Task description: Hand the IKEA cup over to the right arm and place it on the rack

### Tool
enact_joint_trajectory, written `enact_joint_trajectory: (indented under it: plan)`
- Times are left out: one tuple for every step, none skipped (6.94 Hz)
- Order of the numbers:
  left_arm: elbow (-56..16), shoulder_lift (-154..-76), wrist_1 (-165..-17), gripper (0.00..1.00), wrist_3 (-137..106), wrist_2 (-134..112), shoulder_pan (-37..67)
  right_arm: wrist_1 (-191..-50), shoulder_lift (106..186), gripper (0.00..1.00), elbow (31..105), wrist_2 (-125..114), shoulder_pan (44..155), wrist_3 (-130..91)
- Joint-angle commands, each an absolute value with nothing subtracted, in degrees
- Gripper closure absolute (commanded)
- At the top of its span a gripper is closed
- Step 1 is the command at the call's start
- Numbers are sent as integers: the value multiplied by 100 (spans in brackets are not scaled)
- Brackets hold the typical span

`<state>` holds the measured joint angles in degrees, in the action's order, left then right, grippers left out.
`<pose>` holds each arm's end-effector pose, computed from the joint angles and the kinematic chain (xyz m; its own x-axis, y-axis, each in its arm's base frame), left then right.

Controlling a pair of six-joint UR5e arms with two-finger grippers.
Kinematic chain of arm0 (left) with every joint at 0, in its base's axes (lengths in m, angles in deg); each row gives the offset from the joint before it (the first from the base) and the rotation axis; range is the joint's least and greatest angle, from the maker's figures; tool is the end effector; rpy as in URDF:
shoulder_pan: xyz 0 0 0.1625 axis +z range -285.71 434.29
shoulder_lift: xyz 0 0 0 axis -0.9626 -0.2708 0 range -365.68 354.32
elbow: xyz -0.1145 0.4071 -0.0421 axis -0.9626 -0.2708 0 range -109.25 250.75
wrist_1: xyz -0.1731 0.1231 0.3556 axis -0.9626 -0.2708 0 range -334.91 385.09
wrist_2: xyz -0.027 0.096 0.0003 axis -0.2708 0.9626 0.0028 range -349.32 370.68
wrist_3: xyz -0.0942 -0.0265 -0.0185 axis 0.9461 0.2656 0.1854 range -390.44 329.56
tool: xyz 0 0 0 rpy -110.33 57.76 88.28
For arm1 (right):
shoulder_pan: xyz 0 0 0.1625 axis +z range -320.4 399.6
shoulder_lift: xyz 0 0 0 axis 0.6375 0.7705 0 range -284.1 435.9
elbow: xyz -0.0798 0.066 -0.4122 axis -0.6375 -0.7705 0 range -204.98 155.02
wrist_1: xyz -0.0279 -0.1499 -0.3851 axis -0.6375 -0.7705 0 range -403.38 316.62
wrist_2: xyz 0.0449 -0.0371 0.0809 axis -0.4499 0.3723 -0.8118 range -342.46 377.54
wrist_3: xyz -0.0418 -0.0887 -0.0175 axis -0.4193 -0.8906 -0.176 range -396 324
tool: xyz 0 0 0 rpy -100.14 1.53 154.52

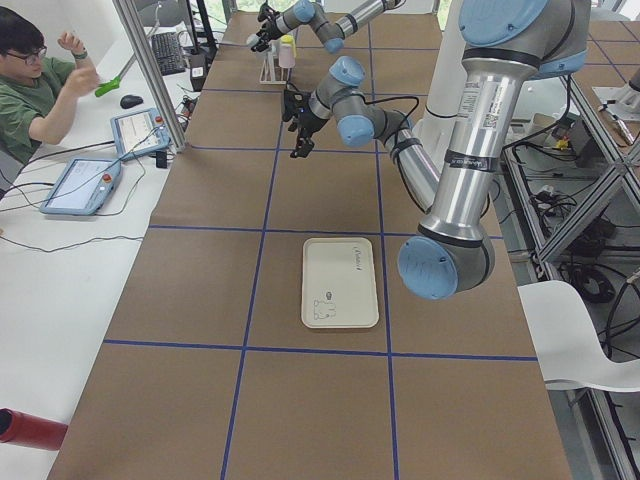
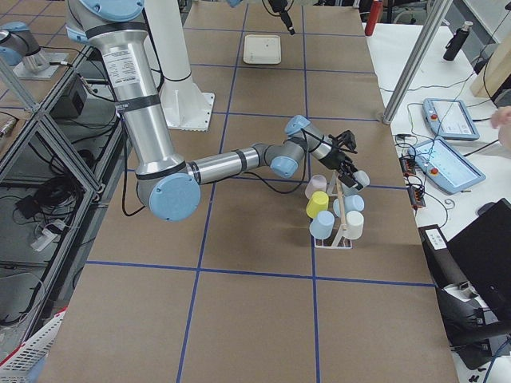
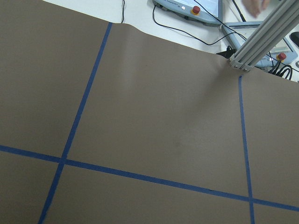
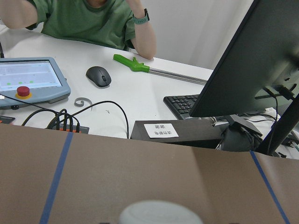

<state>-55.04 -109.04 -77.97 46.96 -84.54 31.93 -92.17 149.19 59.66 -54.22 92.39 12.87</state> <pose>0.2776 -0.4212 0.2374 0.4696 -0.1342 -0.8726 0.5216 0.8396 0.1516 -0.2575 -0.6111 0.4707 0.8732 0.1169 0.4731 -0.4412 0.6019 0.6656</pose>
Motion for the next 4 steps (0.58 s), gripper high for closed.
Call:
enact_joint_trajectory:
  plan:
    - [-5502,-10904,-7800,0,4716,-8459,3193,-9216,14920,1,5983,-5400,9234,1287]
    - [-5502,-10904,-7801,0,4717,-8459,3193,-9216,14920,1,6000,-5400,9234,1287]
    - [-5494,-10904,-7801,0,4717,-8459,3193,-9216,14894,1,6009,-5400,9234,1278]
    - [-5494,-10904,-7801,0,4717,-8459,3193,-9208,14859,1,6001,-5400,9234,1235]
